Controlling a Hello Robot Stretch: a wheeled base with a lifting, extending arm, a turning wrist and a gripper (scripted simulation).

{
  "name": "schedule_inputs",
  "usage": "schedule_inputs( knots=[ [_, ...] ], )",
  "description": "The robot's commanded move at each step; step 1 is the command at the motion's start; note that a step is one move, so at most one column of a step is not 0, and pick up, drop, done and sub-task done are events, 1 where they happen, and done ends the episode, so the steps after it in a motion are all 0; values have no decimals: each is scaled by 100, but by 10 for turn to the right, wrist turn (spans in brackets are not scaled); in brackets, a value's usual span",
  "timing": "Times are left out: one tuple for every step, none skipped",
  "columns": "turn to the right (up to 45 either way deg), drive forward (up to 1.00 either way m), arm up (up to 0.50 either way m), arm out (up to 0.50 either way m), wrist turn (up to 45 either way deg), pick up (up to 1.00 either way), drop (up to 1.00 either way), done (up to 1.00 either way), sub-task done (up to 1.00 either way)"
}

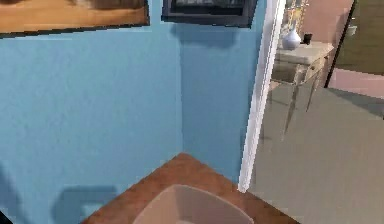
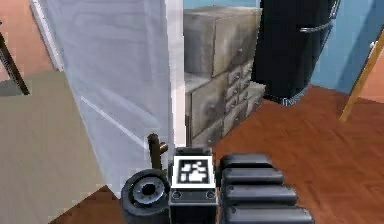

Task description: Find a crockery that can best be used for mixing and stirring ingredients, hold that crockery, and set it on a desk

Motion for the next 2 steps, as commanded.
schedule_inputs(
  knots=[
    [0,40,0,0,0,0,0,0,0],
    [390,0,0,0,0,0,0,0,0]
  ],
)
